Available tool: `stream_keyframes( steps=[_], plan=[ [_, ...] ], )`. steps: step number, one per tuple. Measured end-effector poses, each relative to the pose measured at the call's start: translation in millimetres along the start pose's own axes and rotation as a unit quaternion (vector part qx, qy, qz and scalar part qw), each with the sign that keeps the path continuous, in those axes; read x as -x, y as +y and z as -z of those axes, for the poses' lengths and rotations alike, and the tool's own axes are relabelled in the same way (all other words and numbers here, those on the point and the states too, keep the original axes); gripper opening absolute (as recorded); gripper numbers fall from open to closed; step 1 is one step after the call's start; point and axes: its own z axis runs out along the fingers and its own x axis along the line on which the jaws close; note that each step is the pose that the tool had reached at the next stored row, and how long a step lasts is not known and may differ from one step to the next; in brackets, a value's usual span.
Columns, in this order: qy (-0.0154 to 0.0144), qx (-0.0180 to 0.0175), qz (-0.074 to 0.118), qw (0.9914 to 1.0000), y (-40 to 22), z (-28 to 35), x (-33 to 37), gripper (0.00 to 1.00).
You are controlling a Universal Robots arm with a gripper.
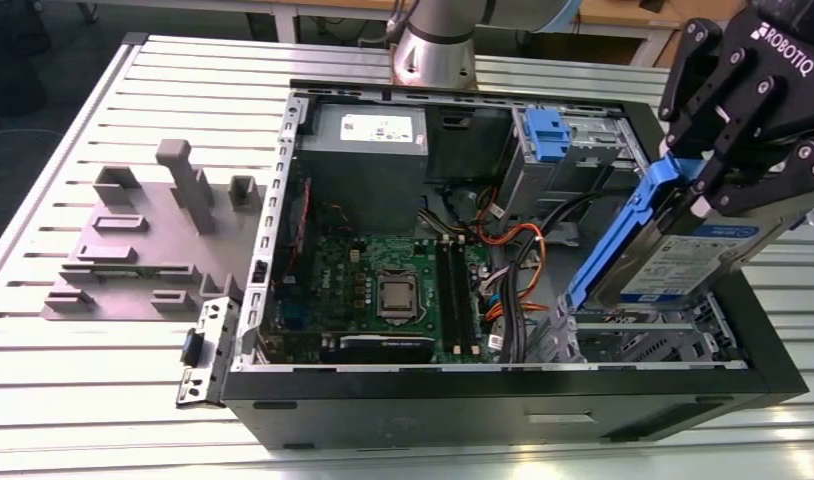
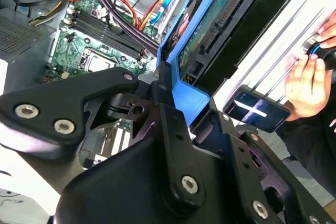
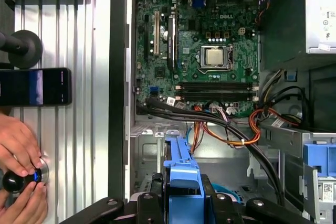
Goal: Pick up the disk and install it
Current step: 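Insert the disk into the insertion slot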
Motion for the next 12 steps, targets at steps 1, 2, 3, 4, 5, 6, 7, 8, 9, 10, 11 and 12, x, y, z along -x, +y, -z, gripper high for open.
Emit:
stream_keyframes(
  steps=[1,2,3,4,5,6,7,8,9,10,11,12],
  plan=[
    [0.0,0.0,0.0,1.0,-0.4,-0.9,-0.3,0.36],
    [0.0,0.0,0.0,1.0,-0.9,-1.9,-0.8,0.36],
    [0.0001,0.0,0.0,1.0,-1.4,-2.8,-1.2,0.36],
    [0.0001,0.0,0.0,1.0,-1.9,-3.5,-1.7,0.36],
    [0.0,0.0,0.0,1.0,-2.4,-4.4,-2.0,0.36],
    [0.0,0.0,0.0,1.0,-2.7,-5.3,-2.4,0.36],
    [0.0,0.0,0.0,1.0,-3.0,-6.1,-2.6,0.36],
    [0.0,0.0,0.0,1.0,-3.2,-7.1,-2.9,0.36],
    [0.0,0.0,0.0,1.0,-3.3,-8.1,-3.0,0.36],
    [0.0,0.0,0.0,1.0,-3.3,-9.1,-3.0,0.36],
    [0.0,0.0,0.0,1.0,-3.5,-10.2,-3.1,0.36],
    [0.0,0.0,0.0,1.0,-3.5,-11.3,-3.4,0.36]
  ],
)
